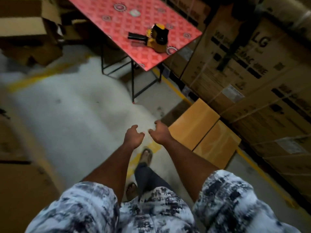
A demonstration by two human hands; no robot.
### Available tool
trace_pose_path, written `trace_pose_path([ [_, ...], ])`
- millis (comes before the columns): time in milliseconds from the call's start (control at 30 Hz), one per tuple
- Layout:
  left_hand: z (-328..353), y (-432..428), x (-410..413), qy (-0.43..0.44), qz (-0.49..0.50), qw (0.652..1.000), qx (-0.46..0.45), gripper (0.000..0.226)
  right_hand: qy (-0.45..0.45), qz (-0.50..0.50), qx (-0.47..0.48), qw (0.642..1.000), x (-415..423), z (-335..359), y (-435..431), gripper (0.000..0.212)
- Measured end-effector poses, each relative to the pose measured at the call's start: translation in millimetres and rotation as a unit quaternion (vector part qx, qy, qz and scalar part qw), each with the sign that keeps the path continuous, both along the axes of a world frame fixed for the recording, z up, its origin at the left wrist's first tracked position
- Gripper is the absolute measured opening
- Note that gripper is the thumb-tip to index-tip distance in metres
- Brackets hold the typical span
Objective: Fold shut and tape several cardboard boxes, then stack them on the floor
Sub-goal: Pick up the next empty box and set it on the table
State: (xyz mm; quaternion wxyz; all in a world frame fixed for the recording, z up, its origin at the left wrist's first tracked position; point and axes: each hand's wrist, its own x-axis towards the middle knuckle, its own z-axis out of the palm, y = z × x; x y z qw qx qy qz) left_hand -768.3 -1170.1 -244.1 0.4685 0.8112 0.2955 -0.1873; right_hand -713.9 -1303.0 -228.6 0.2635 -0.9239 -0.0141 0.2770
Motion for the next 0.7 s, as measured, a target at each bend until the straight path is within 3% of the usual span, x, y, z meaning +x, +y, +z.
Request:
trace_pose_path([
  [700,39.0,372.0,179.7,-0.005,0.182,0.983,0.032,0.060,-0.009,0.191,0.027,0.981,224.3,13.6,392.5,0.058],
])
